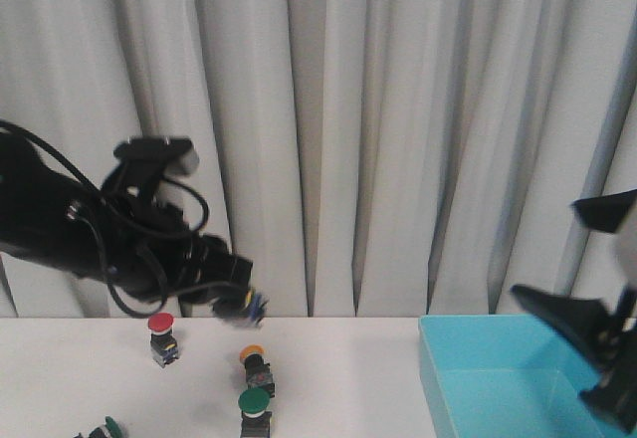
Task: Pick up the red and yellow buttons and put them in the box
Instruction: 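Lift the yellow button with the left gripper toward the right gripper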
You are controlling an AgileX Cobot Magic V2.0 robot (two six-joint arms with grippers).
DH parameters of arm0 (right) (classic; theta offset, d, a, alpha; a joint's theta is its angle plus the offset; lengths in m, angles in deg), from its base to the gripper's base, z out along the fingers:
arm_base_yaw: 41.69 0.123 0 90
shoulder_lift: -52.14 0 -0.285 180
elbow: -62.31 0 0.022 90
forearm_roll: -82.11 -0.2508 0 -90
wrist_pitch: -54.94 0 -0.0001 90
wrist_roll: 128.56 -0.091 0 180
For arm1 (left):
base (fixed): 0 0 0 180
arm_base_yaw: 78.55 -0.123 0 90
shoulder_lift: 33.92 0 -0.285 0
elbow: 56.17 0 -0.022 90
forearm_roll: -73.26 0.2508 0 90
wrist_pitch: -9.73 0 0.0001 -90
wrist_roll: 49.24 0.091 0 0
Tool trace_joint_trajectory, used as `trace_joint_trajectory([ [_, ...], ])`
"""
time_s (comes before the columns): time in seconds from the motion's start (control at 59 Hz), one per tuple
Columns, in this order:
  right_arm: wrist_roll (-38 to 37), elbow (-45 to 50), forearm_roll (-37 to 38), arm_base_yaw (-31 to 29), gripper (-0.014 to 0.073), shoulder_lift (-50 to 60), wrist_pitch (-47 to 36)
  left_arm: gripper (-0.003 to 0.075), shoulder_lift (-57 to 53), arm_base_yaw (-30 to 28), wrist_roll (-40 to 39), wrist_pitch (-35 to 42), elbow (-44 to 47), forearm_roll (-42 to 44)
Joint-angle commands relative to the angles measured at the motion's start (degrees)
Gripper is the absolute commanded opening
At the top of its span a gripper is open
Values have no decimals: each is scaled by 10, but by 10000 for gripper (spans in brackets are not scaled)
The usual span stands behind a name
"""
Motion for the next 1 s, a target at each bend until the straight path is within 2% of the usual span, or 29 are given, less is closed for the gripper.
trace_joint_trajectory([
  [0.0, 47, -16, -3, 29, 550, -17, -43, 18, -50, 1, 72, 50, -16, -110],
  [0.288, 65, -16, -5, 126, 550, -60, -109, 21, -66, 1, 170, 12, -16, -315],
  [0.508, 70, -16, -18, 141, 550, -78, -146, 21, -66, 1, 276, -31, -16, -416],
  [0.61, 72, -16, -18, 142, 550, -82, -146, 22, -66, 1, 300, -36, -16, -440],
  [0.983, 116, -16, -18, 177, 550, -87, -150, 26, -66, 2, 312, -42, -16, -439],
])
